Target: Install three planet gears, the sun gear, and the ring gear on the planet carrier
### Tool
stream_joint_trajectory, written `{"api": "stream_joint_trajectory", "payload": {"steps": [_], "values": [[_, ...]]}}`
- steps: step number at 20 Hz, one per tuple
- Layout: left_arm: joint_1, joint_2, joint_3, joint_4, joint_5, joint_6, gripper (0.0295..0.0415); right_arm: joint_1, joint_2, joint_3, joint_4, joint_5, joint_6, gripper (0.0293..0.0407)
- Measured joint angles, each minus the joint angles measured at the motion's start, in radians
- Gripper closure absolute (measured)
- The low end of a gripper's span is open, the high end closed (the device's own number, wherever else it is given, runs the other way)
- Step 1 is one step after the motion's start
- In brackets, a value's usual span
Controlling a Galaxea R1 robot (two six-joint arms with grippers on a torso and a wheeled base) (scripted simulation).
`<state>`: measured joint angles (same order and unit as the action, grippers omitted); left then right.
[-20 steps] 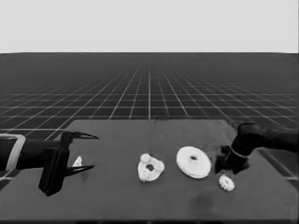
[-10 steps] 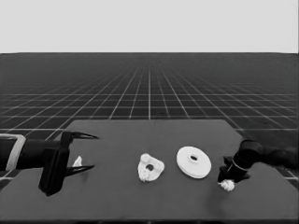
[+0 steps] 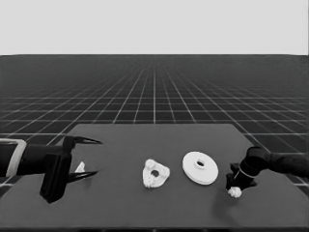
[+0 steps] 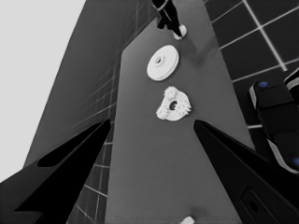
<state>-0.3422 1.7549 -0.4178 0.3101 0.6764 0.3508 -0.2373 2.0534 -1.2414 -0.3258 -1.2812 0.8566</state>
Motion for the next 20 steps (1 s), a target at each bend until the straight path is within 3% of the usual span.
{"api": "stream_joint_trajectory", "payload": {"steps": [6,7,9,16,17,18,20], "values": [[0.0,0.0,0.0,0.0,0.0,0.0,0.0326,0.0,0.0,0.0,0.0,0.0,0.0,0.039],[0.0,0.0,0.0,0.0,0.0,0.0,0.0326,0.08,-0.04,0.072,0.06,-0.067,0.011,0.039],[0.0,0.0,0.0,0.0,0.0,0.0,0.0326,0.182,-0.068,0.116,0.132,-0.132,0.015,0.039],[0.0,0.0,0.0,0.0,0.0,0.0,0.0326,0.235,-0.075,0.126,0.172,-0.166,0.014,0.039],[0.0,0.0,0.0,0.0,0.0,0.0,0.0326,0.254,0.095,0.22,0.13,-0.247,0.452,0.039],[0.0,0.0,0.0,0.0,0.0,0.0,0.0326,0.264,0.458,0.161,0.137,-0.293,0.674,0.039],[0.0,0.0,0.0,0.0,0.0,0.0,0.0326,0.269,0.829,-0.169,0.157,-0.28,0.635,0.039]]}}
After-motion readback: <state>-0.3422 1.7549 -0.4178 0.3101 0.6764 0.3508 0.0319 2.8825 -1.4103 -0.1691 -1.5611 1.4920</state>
